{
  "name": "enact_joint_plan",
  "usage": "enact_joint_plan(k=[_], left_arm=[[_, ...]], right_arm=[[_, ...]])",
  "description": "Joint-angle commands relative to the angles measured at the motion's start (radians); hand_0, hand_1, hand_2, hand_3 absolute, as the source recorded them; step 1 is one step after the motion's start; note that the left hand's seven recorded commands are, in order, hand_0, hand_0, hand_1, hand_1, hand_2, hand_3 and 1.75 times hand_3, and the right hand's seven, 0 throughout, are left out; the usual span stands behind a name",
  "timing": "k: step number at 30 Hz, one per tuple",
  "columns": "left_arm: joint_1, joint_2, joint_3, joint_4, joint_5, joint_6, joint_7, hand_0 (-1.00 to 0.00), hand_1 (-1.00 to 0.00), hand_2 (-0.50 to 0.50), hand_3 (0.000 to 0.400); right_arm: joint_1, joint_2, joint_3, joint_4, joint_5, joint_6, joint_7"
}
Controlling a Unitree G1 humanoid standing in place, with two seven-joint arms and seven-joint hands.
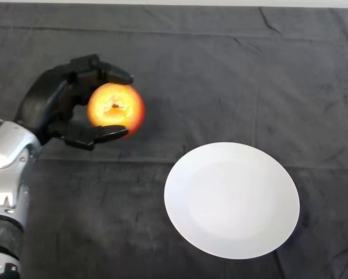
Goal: Move the apple to the plate
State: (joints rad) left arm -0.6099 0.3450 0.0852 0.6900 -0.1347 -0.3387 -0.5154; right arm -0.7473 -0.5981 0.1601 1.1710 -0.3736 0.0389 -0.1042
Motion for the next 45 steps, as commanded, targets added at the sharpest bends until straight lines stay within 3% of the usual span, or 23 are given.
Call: enact_joint_plan(k=[1, 13, 21, 34, 45], left_arm=[[0.037, -0.014, -0.013, -0.069, 0.016, -0.024, 0.024, -1.0, -1.0, 0.0, 0.4], [0.083, -0.093, -0.179, -0.228, 0.037, -0.034, 0.145, -1.0, -1.0, 0.0, 0.4], [0.098, -0.102, -0.347, -0.268, 0.024, -0.041, 0.213, -1.0, -1.0, 0.0, 0.4], [0.082, -0.088, -0.531, -0.179, 0.016, -0.09, 0.237, -1.0, -1.0, 0.0, 0.4], [0.047, -0.072, -0.613, -0.113, 0.05, -0.079, 0.234, -1.0, -1.0, 0.0, 0.4]], right_arm=[[0.03, -0.009, -0.0102, -0.024, 0.0093, 0.015, 0.0039], [0.037, -0.009, -0.0119, -0.036, 0.0107, 0.02, 0.0055], [0.04, -0.009, -0.013, -0.044, 0.0115, 0.023, 0.0067], [0.043, -0.01, -0.0141, -0.049, 0.0118, 0.026, 0.0082], [0.042, -0.01, -0.0143, -0.048, 0.0111, 0.027, 0.0085]])
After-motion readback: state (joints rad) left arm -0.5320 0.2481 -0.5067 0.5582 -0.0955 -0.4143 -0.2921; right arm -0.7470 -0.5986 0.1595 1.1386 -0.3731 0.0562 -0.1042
